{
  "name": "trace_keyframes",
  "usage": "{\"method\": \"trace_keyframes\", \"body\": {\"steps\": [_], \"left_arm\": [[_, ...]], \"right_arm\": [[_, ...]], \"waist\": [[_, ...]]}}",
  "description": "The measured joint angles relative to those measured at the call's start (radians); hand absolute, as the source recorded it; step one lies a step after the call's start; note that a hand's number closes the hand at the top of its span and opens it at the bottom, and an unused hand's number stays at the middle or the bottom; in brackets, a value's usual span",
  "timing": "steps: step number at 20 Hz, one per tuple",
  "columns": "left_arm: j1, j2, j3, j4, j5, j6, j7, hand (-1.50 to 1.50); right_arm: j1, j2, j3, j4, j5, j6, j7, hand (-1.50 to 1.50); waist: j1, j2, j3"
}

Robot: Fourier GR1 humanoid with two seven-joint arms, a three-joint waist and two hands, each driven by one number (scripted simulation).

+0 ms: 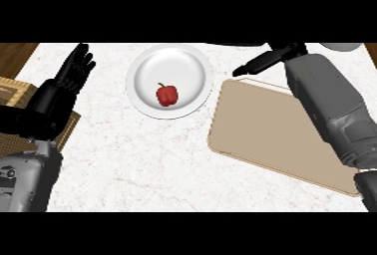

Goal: Pick the bell pepper from the tray and place it in the plate

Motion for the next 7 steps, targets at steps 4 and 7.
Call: {"method": "trace_keyframes", "body": {"steps": [4,7], "left_arm": [[-0.018,-0.006,-0.003,-0.004,-0.001,0.006,0.02,0.0],[-0.026,-0.003,0.003,-0.003,0.002,0.004,0.02,0.0]], "right_arm": [[0.01,-0.048,0.003,0.014,0.012,0.046,-0.032,-1.5],[0.015,-0.077,0.006,0.019,0.021,0.057,-0.058,-1.5]], "waist": [[0.0,0.001,0.001],[0.002,0.003,0.001]]}}
